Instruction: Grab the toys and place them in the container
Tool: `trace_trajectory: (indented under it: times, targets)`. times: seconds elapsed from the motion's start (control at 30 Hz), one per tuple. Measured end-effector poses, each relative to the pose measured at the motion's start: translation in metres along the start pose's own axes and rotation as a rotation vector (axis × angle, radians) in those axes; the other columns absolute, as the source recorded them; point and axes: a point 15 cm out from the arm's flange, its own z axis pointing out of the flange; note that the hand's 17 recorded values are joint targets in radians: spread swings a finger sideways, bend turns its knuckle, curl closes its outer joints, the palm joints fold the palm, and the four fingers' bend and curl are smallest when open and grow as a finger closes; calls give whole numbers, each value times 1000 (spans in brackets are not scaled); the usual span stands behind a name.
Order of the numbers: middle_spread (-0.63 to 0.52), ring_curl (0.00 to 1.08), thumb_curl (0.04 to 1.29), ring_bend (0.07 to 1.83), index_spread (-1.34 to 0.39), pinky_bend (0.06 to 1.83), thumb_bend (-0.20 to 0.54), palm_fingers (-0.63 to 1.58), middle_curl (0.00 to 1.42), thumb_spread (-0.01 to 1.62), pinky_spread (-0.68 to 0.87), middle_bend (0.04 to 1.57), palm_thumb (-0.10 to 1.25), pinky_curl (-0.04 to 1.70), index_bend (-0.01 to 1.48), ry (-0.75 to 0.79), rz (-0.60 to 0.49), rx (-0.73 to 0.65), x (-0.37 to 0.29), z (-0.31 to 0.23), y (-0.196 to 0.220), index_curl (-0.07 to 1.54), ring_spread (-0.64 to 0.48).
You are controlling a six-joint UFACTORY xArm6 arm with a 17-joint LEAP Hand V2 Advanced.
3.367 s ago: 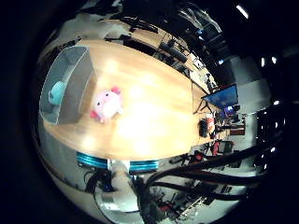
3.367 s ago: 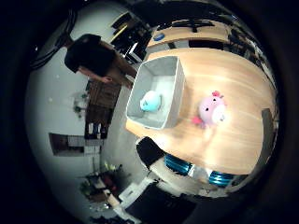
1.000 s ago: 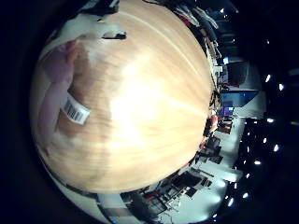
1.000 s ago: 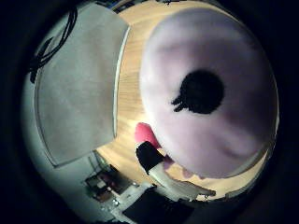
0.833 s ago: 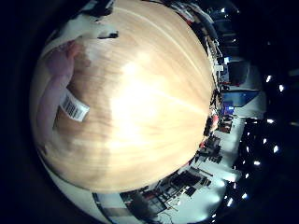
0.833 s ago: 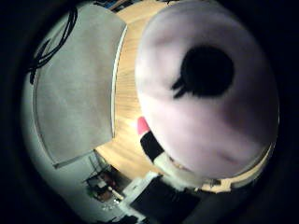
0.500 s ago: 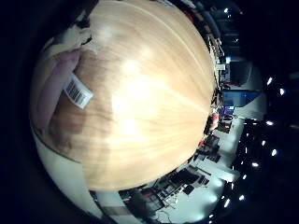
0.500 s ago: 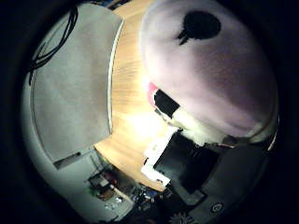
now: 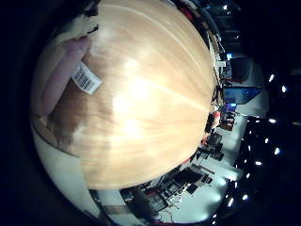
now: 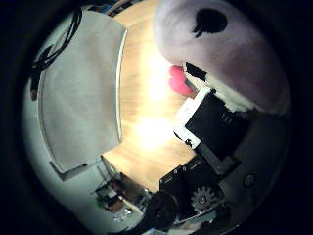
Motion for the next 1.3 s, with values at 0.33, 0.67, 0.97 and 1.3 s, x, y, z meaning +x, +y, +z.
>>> trace_trajectory:
  times: [0.33,0.67,0.97,1.3]
  targets:
    - [-434,435,431,1141,-509,1146,57,1143,622,883,-631,602,1167,190,361,-11,6,75,-1,-81,-23,467,-387]
    - [-435,440,443,1137,-513,1112,-8,1153,647,876,-629,604,1197,220,348,-43,-67,167,-44,-171,-36,528,-385]
    - [-437,444,448,1138,-519,1094,-16,1152,664,884,-628,596,1194,245,320,-121,-224,158,-127,-218,-22,579,-383]
    - [-439,446,450,1138,-528,1065,-15,1150,678,898,-638,589,1190,262,291,-143,-429,118,-216,-220,12,624,-383]
